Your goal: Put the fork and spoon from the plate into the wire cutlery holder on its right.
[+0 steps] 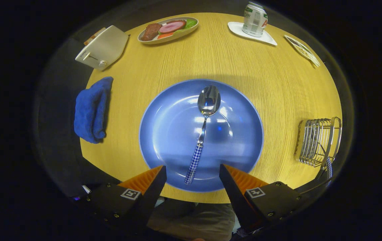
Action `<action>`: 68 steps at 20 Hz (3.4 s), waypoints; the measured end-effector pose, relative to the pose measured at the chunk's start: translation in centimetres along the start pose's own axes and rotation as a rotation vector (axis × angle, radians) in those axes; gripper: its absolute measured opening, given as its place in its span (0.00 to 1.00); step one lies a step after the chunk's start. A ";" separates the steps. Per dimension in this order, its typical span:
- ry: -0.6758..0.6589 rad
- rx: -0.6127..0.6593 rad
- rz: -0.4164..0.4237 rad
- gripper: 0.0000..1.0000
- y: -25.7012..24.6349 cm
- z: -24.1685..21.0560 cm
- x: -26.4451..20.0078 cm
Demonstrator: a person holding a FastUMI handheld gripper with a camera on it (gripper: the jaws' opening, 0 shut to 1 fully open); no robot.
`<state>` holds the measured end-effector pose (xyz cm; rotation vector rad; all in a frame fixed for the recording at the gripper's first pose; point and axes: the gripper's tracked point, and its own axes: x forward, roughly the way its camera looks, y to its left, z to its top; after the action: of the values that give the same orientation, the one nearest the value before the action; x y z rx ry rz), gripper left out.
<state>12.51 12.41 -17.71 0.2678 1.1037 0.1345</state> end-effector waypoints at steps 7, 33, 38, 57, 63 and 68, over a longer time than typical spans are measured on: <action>0.023 -0.004 -0.049 0.99 0.5 -0.6 2.4; 0.104 -0.219 -0.062 0.10 -2.6 -1.1 -0.8; 0.124 -0.289 -0.080 0.10 -4.5 -1.0 -4.2; 0.352 -0.411 -0.152 0.10 -18.2 -7.0 -20.7; 0.518 -0.416 -0.244 0.10 -25.0 -6.2 -21.7; 0.584 -0.418 -0.250 0.10 -26.2 -5.3 -20.5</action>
<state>-2.09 -16.86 -9.58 -0.3068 1.6418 0.2244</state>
